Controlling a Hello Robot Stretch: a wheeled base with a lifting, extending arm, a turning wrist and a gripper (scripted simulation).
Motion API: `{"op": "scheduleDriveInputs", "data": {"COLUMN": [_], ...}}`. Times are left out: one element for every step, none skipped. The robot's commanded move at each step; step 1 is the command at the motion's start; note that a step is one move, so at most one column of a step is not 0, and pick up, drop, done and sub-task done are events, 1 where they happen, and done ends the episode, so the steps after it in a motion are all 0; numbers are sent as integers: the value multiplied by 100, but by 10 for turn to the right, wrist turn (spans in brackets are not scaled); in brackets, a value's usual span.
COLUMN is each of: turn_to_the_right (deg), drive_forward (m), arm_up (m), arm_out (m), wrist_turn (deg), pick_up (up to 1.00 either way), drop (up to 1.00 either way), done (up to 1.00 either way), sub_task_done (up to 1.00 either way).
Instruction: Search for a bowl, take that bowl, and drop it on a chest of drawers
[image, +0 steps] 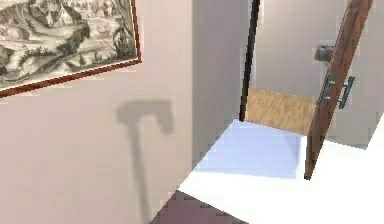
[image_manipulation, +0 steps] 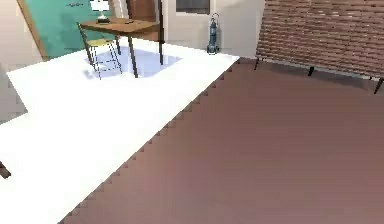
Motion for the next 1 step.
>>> {"op": "scheduleDriveInputs", "data": {"turn_to_the_right": [450], "drive_forward": [0], "arm_up": [0], "arm_out": [0], "wrist_turn": [0], "pick_up": [0], "drop": [0], "done": [0], "sub_task_done": [0]}}
